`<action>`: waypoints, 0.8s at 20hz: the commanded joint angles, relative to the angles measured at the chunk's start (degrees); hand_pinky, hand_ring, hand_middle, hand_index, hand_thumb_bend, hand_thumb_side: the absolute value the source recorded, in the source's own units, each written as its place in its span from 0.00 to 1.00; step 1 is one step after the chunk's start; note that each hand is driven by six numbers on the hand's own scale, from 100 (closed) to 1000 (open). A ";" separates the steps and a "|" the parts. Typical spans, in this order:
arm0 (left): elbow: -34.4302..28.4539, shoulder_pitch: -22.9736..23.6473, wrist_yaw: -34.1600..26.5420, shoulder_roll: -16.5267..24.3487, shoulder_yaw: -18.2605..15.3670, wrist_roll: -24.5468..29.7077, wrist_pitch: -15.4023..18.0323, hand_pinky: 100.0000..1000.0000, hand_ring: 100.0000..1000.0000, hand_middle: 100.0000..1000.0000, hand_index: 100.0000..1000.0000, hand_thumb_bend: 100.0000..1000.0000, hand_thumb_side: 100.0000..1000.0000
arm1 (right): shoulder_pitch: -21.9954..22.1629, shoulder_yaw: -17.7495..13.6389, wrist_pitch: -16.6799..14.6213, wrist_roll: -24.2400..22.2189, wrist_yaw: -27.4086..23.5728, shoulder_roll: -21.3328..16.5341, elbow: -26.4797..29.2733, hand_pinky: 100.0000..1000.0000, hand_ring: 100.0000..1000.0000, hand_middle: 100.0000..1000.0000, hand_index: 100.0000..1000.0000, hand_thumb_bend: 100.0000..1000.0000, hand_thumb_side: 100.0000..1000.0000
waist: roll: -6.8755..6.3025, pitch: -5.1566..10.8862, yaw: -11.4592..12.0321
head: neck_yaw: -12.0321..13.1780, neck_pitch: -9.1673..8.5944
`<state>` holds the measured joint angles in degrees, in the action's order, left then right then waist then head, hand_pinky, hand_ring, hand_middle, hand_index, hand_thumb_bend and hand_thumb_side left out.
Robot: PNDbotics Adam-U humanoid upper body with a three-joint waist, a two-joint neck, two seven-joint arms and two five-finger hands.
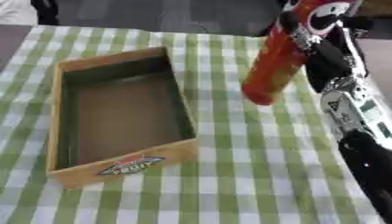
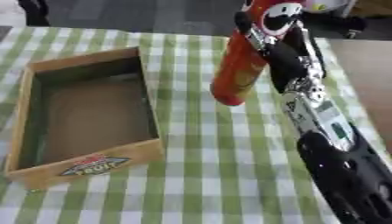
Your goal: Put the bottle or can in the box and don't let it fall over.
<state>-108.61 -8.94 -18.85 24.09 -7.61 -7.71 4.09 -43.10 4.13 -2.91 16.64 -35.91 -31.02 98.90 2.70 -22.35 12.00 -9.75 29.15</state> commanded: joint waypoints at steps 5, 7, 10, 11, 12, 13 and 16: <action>-1.00 -0.09 -0.27 1.71 -0.46 0.02 0.07 0.88 0.89 0.75 0.80 0.12 0.58 | -4.65 1.72 4.22 0.12 -0.38 -3.17 8.66 0.30 0.31 0.34 0.42 0.29 0.00 | -0.13 2.94 -0.04 | -1.07 0.48; -1.03 -0.07 -0.31 1.81 -0.43 0.03 0.07 0.88 0.89 0.75 0.80 0.12 0.58 | -6.53 2.55 5.37 0.08 -0.14 -2.73 8.98 0.30 0.31 0.34 0.42 0.30 0.00 | -0.15 3.24 0.09 | -1.80 0.63; -1.02 -0.10 -0.42 1.90 -0.32 0.09 0.02 0.88 0.89 0.75 0.80 0.12 0.58 | -9.92 4.05 6.78 0.16 0.20 -1.28 8.07 0.31 0.31 0.35 0.43 0.33 0.00 | -0.28 3.54 0.36 | -2.70 0.98; -0.99 -0.11 -0.46 1.92 -0.26 0.12 -0.01 0.88 0.89 0.75 0.80 0.11 0.58 | -11.08 4.58 7.20 0.19 0.60 -0.69 7.49 0.31 0.31 0.35 0.43 0.33 0.00 | -0.33 3.61 0.46 | -2.91 1.13; -0.96 -0.13 -0.50 1.92 -0.19 0.15 -0.05 0.88 0.89 0.75 0.80 0.11 0.58 | -12.23 5.19 7.58 0.19 1.06 -0.01 6.81 0.31 0.32 0.35 0.43 0.33 0.00 | -0.40 3.67 0.62 | -3.16 1.29; -0.93 -0.16 -0.55 1.92 -0.13 0.20 -0.08 0.88 0.89 0.75 0.80 0.11 0.58 | -13.31 5.83 7.92 0.18 1.53 0.69 6.06 0.31 0.32 0.35 0.43 0.34 0.00 | -0.46 3.71 0.81 | -3.45 1.40; -0.83 -0.24 -0.70 1.88 0.05 0.32 -0.16 0.88 0.89 0.75 0.80 0.11 0.58 | -15.95 7.81 8.73 -0.20 3.14 2.71 4.03 0.31 0.32 0.35 0.43 0.35 0.00 | -0.60 3.74 1.51 | -4.35 1.48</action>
<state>-108.64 -8.91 -19.19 24.21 -7.49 -7.57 3.96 -57.68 11.62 5.42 16.50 -33.60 -28.39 103.21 2.51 -20.13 13.53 -13.67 30.66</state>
